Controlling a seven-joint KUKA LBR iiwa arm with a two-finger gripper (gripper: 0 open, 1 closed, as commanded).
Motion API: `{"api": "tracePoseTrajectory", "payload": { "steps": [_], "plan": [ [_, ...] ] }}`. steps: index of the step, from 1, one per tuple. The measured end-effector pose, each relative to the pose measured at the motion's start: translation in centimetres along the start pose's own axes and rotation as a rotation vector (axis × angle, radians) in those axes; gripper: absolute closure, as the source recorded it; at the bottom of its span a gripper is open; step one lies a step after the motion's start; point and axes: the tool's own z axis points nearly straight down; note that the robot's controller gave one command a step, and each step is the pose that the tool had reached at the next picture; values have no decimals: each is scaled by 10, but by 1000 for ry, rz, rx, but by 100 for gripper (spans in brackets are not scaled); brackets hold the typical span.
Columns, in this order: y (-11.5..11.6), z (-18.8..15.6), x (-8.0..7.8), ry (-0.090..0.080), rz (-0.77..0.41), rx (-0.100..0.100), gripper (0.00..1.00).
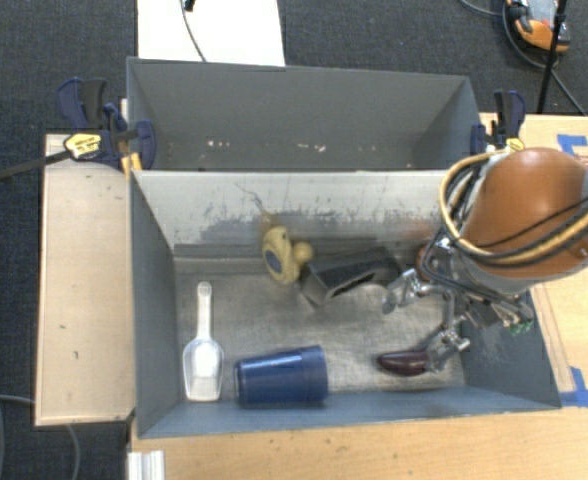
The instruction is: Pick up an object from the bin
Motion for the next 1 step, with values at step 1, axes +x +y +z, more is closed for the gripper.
{"api": "tracePoseTrajectory", "payload": {
  "steps": [1],
  "plan": [
    [-8, 21, 3, 0, -284, 1, 0]
  ]
}}
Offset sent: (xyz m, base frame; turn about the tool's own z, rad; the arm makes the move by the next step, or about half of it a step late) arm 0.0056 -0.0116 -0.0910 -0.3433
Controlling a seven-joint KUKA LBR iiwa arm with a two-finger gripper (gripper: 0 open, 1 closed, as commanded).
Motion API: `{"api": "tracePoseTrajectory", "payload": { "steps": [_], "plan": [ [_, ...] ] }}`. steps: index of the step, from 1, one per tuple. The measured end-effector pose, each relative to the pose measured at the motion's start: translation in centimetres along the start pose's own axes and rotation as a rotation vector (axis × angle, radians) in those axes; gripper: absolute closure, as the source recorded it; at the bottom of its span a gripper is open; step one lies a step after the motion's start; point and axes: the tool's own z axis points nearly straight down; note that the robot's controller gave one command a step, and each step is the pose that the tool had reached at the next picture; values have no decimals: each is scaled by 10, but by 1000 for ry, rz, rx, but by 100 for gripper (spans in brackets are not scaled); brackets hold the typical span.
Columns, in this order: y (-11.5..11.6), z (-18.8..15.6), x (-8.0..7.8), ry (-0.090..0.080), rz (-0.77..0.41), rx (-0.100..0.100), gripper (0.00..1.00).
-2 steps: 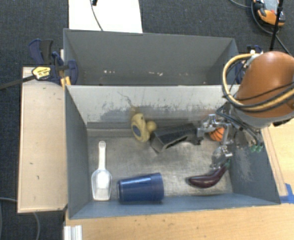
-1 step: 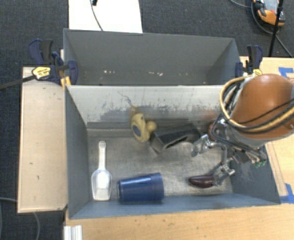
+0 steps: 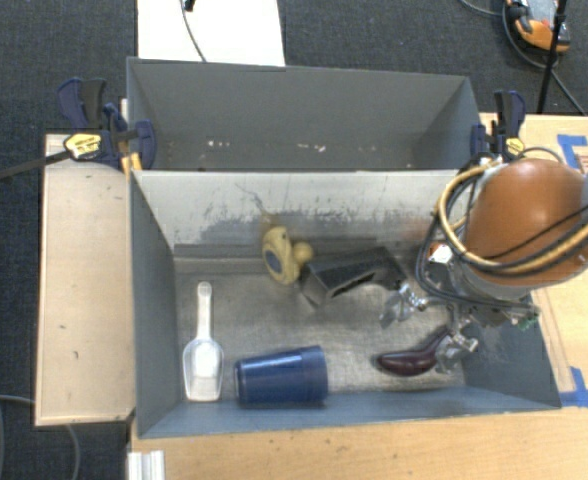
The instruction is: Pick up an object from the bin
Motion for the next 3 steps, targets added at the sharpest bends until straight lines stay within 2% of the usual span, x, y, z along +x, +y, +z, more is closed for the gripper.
{"api": "tracePoseTrajectory", "payload": {
  "steps": [1, 2, 3],
  "plan": [
    [-5, 70, -2, -1, -61, -1, 100],
    [-5, 70, -2, -1, -62, 0, 100],
    [-33, -124, 7, -5, -219, 8, 100]
  ]
}}
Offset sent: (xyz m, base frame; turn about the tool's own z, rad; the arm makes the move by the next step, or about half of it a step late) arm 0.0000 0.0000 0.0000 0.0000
